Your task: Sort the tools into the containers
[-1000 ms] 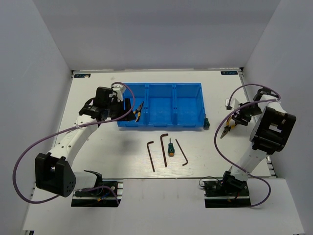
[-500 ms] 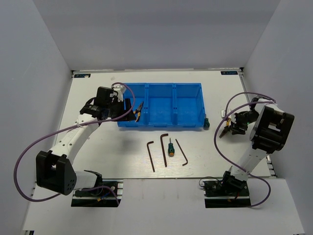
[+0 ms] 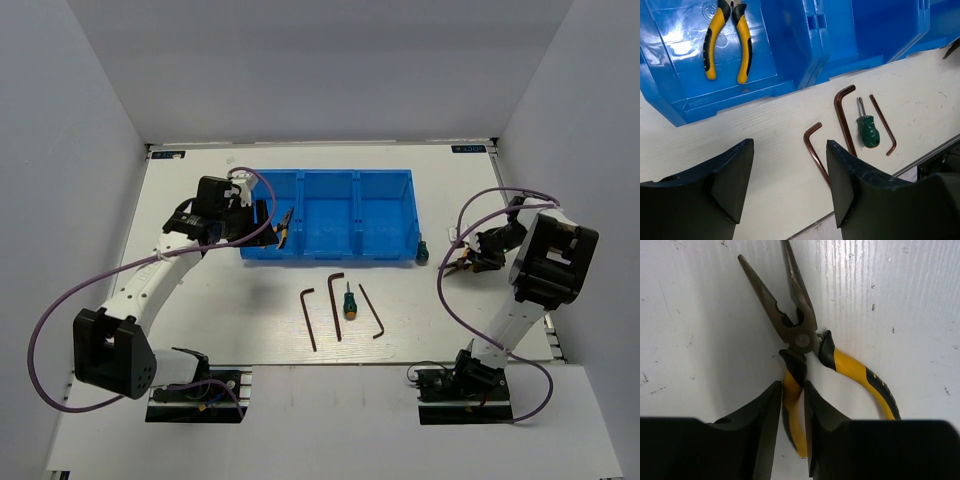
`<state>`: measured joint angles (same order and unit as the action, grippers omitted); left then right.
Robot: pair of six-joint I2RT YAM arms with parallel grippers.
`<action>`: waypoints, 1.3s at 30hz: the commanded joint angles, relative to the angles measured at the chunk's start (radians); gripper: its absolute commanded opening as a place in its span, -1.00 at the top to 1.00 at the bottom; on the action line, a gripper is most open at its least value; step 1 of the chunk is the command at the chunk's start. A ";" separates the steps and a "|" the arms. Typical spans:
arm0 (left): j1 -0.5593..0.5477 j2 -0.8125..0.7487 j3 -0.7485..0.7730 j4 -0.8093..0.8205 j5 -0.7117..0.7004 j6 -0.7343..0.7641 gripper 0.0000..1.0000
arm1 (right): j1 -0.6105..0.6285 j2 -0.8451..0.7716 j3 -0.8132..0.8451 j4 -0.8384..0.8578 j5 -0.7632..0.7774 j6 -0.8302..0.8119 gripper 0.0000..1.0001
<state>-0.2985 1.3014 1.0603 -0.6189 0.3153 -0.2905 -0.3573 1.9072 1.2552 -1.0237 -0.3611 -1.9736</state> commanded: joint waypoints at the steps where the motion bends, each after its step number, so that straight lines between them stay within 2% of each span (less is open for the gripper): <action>1: -0.005 -0.039 -0.006 0.024 0.010 -0.013 -0.40 | -0.003 0.017 -0.098 -0.009 0.108 -0.015 0.41; 4: -0.005 -0.039 -0.017 0.033 0.010 -0.013 -0.40 | -0.002 0.007 -0.111 0.005 0.103 0.057 0.55; 5: -0.005 -0.039 -0.017 0.033 0.010 -0.013 -0.40 | 0.001 0.006 -0.112 0.008 0.097 0.073 0.69; 8: -0.005 -0.039 -0.017 0.042 0.019 -0.013 -0.40 | 0.004 -0.003 -0.109 0.017 0.083 0.153 0.88; 9: -0.005 -0.039 -0.017 0.042 0.019 -0.013 -0.40 | 0.007 -0.005 -0.108 0.011 0.079 0.168 1.00; 12: -0.005 -0.057 -0.017 0.042 0.028 -0.013 -0.40 | 0.003 -0.031 -0.065 -0.035 0.027 0.269 1.00; 15: -0.005 -0.079 -0.039 0.054 0.028 -0.013 -0.40 | 0.003 -0.101 -0.011 -0.151 -0.071 0.364 1.00; 21: -0.005 -0.109 -0.071 0.094 0.038 -0.022 -0.40 | 0.026 -0.288 0.029 -0.343 -0.240 0.374 1.00; 29: -0.005 -0.178 -0.100 0.114 0.038 -0.022 -0.40 | 0.096 -0.398 0.162 -0.536 -0.429 0.363 1.00; 32: -0.005 -0.215 -0.100 0.125 0.012 -0.032 -0.40 | 0.185 -0.448 0.173 -0.468 -0.499 0.464 1.00; 33: -0.005 -0.244 -0.100 0.125 -0.020 -0.032 -0.40 | 0.263 -0.457 0.167 -0.343 -0.519 0.539 1.00; 35: -0.005 -0.277 -0.100 0.125 -0.059 -0.053 -0.40 | 0.346 -0.476 0.152 -0.232 -0.513 0.716 1.00; 36: -0.005 -0.295 -0.100 0.125 -0.102 -0.062 -0.40 | 0.424 -0.478 0.153 -0.066 -0.495 0.760 1.00; 37: -0.005 -0.335 -0.109 0.125 -0.123 -0.087 -0.40 | 0.457 -0.470 0.156 -0.011 -0.466 0.894 1.00; 38: -0.005 -0.355 -0.109 0.125 -0.146 -0.102 -0.40 | 0.489 -0.447 0.167 0.096 -0.422 0.936 1.00; 39: -0.005 -0.375 -0.118 0.114 -0.185 -0.117 -0.40 | 0.582 -0.435 0.177 0.146 -0.398 0.981 1.00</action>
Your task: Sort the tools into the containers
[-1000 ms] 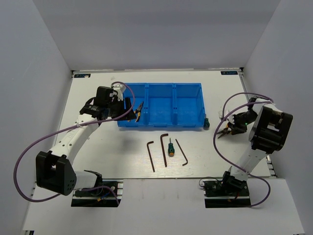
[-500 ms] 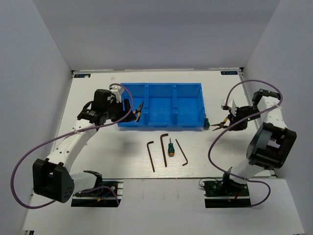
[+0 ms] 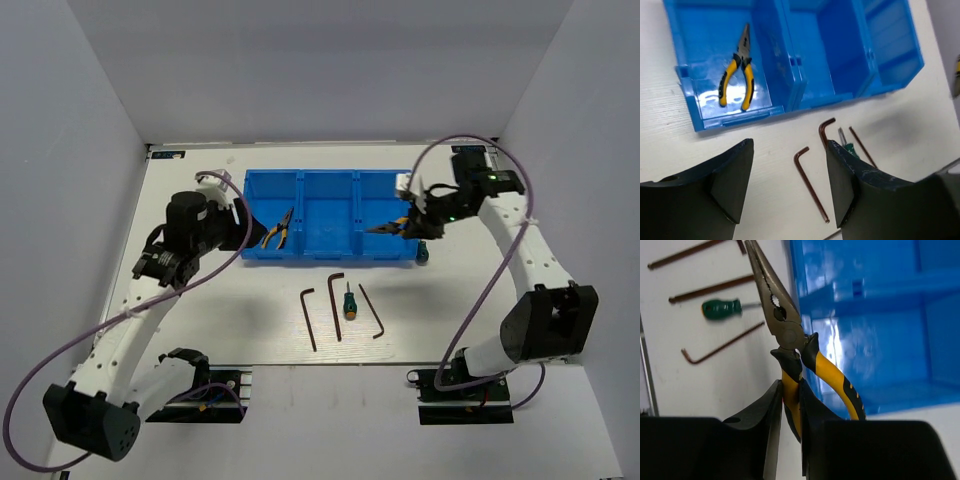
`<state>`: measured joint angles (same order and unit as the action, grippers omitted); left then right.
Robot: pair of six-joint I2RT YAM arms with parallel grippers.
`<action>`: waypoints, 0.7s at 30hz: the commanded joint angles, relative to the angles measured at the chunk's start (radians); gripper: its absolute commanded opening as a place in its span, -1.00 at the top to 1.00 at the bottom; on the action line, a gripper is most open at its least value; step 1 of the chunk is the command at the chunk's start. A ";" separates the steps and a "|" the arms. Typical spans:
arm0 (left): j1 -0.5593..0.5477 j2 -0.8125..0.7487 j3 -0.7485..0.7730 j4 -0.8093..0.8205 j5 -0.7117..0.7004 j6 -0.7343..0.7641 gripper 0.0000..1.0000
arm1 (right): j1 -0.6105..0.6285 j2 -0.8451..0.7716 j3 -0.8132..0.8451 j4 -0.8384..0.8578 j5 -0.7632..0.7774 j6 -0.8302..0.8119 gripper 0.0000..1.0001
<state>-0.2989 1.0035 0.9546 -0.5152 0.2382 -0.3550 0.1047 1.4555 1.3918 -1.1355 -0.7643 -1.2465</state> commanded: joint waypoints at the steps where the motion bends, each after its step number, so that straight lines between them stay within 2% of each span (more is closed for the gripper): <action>1: -0.005 -0.097 -0.013 0.011 -0.125 -0.083 -0.40 | 0.150 0.031 0.085 0.369 0.047 0.341 1.00; 3: -0.005 -0.152 -0.039 -0.003 -0.151 -0.113 -0.37 | 0.261 0.103 0.121 0.440 0.140 0.401 1.00; 4: -0.005 -0.169 -0.048 -0.015 -0.161 -0.122 -0.37 | 0.288 0.124 0.195 0.503 0.223 0.433 1.00; 6: -0.005 -0.213 -0.072 -0.028 -0.175 -0.148 -0.35 | 0.380 0.218 0.251 0.536 0.288 0.479 1.00; 7: -0.005 -0.229 -0.083 -0.043 -0.175 -0.148 -0.35 | 0.400 0.244 0.348 0.543 0.340 0.481 1.00; 9: -0.005 -0.256 -0.111 -0.059 -0.200 -0.171 -0.35 | 0.470 0.350 0.406 0.554 0.396 0.487 1.00; 13: -0.005 -0.315 -0.145 -0.092 -0.209 -0.194 -0.35 | 0.562 0.576 0.654 0.557 0.516 0.452 1.00; 16: -0.005 -0.347 -0.174 -0.092 -0.209 -0.205 -0.35 | 0.628 0.644 0.726 0.546 0.548 0.449 1.00; 21: -0.005 -0.385 -0.197 -0.114 -0.209 -0.216 -0.33 | 0.697 0.718 0.725 0.620 0.591 0.404 1.00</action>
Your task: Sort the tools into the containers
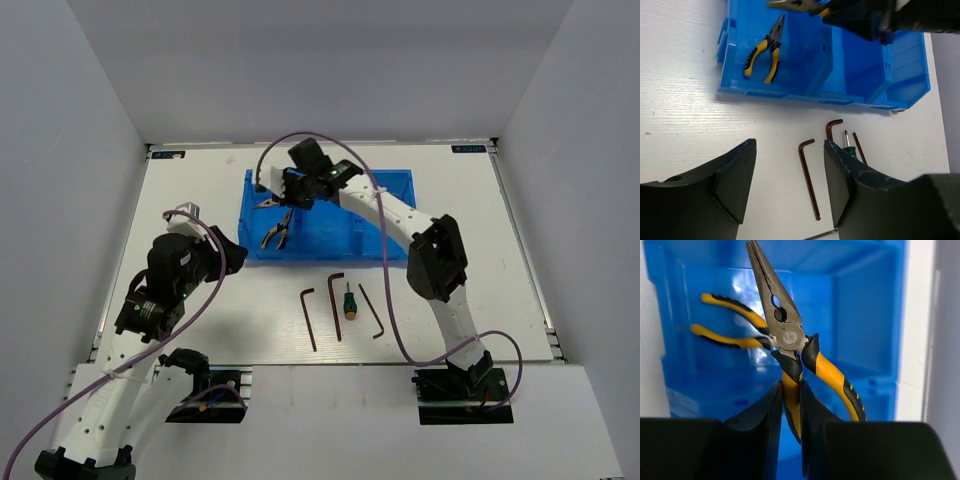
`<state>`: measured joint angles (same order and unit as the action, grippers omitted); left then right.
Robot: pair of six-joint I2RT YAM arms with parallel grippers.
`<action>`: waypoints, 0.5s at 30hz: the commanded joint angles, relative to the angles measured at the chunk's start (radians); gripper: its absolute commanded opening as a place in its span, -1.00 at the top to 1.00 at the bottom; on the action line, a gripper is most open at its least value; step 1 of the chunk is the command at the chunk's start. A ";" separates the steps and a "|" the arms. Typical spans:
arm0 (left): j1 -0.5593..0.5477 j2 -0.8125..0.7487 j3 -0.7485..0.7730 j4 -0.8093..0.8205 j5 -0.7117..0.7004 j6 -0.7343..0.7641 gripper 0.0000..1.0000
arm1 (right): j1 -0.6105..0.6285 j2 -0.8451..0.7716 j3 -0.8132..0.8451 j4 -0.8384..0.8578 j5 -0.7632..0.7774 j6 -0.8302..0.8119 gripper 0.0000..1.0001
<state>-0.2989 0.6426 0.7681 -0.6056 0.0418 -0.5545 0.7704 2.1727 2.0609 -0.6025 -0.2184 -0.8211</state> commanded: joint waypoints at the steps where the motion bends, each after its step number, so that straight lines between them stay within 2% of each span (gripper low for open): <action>1: -0.005 -0.024 -0.010 -0.023 -0.013 -0.016 -0.33 | 0.044 0.006 0.054 0.098 0.045 -0.023 1.00; 15: -0.005 -0.072 -0.029 -0.114 0.017 -0.016 -0.33 | 0.102 0.079 0.009 0.199 0.013 -0.036 1.00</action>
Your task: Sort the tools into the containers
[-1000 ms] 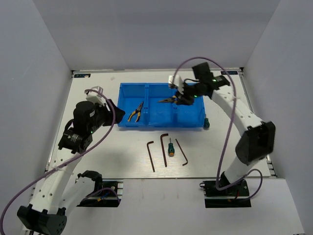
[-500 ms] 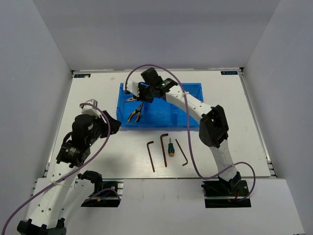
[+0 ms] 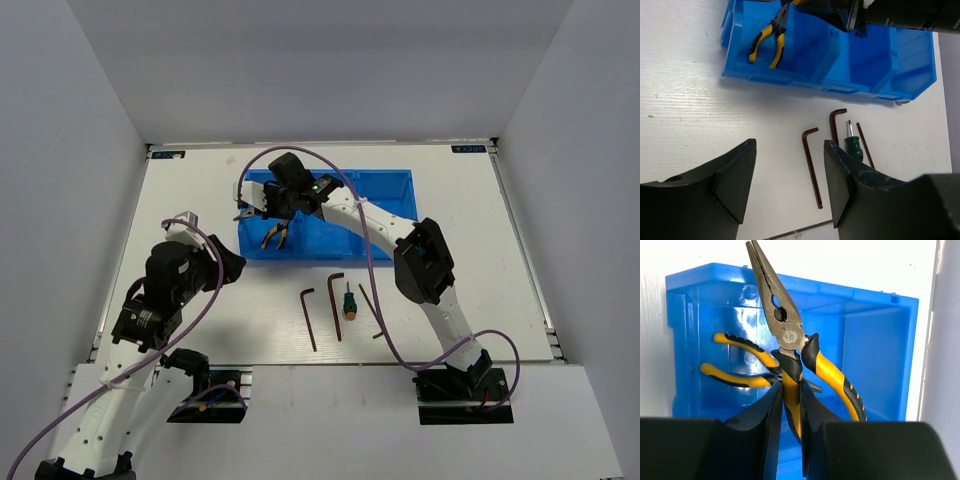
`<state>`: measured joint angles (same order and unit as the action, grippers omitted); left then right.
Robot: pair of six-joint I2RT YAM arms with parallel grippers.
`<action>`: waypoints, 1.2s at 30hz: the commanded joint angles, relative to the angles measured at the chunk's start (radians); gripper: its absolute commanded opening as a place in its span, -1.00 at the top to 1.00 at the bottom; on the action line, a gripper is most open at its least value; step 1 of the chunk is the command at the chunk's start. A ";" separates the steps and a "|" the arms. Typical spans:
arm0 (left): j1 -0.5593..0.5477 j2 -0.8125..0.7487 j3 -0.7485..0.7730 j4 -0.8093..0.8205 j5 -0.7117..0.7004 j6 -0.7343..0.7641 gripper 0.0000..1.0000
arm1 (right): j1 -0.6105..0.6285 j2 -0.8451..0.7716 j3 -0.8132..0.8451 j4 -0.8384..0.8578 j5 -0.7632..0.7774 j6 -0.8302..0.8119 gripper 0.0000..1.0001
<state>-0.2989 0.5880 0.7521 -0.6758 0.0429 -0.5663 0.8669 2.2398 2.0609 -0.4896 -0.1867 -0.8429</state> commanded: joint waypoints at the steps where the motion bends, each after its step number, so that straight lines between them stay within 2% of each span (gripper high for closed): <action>1: -0.005 -0.028 -0.013 -0.044 0.015 -0.004 -0.33 | 0.007 0.009 -0.004 0.107 -0.023 -0.016 0.98; 5: -0.005 -0.053 -0.022 -0.083 0.015 -0.004 -0.33 | 0.004 0.007 -0.042 0.141 -0.027 -0.027 0.59; 6: -0.005 -0.053 -0.022 -0.084 0.015 -0.004 -0.35 | 0.004 0.010 -0.041 0.144 -0.023 -0.027 0.39; 9: -0.005 -0.062 -0.022 -0.094 0.024 -0.004 -0.35 | 0.003 0.017 -0.035 0.157 -0.007 -0.010 0.12; 12: -0.005 -0.039 -0.022 -0.094 0.046 -0.004 -0.35 | 0.000 0.003 -0.044 0.152 0.003 -0.004 -0.03; 18: -0.005 0.036 -0.022 -0.094 0.101 -0.004 -0.35 | -0.012 -0.063 -0.056 0.157 0.052 0.030 -0.02; 20: -0.005 0.105 -0.022 -0.085 0.142 0.005 -0.31 | -0.028 -0.098 -0.050 0.170 0.107 0.094 0.53; 21: -0.005 0.131 -0.031 -0.071 0.165 0.005 -0.29 | -0.031 -0.114 -0.054 0.181 0.160 0.185 0.88; 22: -0.005 0.159 -0.031 -0.059 0.188 0.014 -0.22 | -0.038 -0.168 -0.061 0.192 0.240 0.215 1.00; 23: -0.005 0.185 -0.040 -0.041 0.222 0.014 -0.17 | -0.055 -0.187 -0.061 0.181 0.271 0.243 1.00; 24: -0.005 0.232 -0.049 -0.030 0.241 0.023 -0.03 | -0.071 -0.237 -0.039 0.098 0.292 0.310 1.00; 26: -0.014 0.272 -0.050 -0.021 0.262 0.032 0.09 | -0.095 -0.272 -0.027 0.002 0.270 0.355 1.00; 27: -0.014 0.289 -0.050 -0.021 0.271 0.032 0.15 | -0.106 -0.288 -0.028 -0.149 0.218 0.393 1.00; 28: -0.025 0.315 -0.050 -0.008 0.282 0.042 0.25 | -0.118 -0.345 -0.039 -0.199 0.199 0.427 1.00; 30: -0.037 0.346 -0.050 0.011 0.301 0.042 0.36 | -0.146 -0.387 -0.102 -0.316 0.138 0.473 0.21; 31: -0.055 0.364 -0.050 0.022 0.301 0.042 0.36 | -0.157 -0.464 -0.175 -0.373 0.107 0.496 -0.09; 32: -0.068 0.403 -0.050 0.031 0.311 0.042 0.39 | -0.173 -0.497 -0.224 -0.397 0.092 0.508 -0.24; 33: -0.083 0.420 -0.050 0.041 0.311 0.042 0.39 | -0.184 -0.529 -0.381 -0.397 0.072 0.510 -0.24; 34: -0.115 0.435 -0.050 0.062 0.311 0.042 0.39 | -0.206 -0.666 -0.472 -0.389 0.069 0.510 -0.12; 35: -0.135 0.449 -0.050 0.071 0.296 0.042 0.32 | -0.225 -0.698 -0.511 -0.382 0.072 0.513 0.05; 36: -0.153 0.464 -0.050 0.071 0.287 0.033 0.29 | -0.239 -0.722 -0.594 -0.382 0.075 0.518 0.34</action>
<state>-0.4072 1.0328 0.6998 -0.6548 0.3088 -0.5388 0.6506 1.5677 1.6165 -0.7406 -0.0650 -0.3893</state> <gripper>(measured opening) 0.345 0.379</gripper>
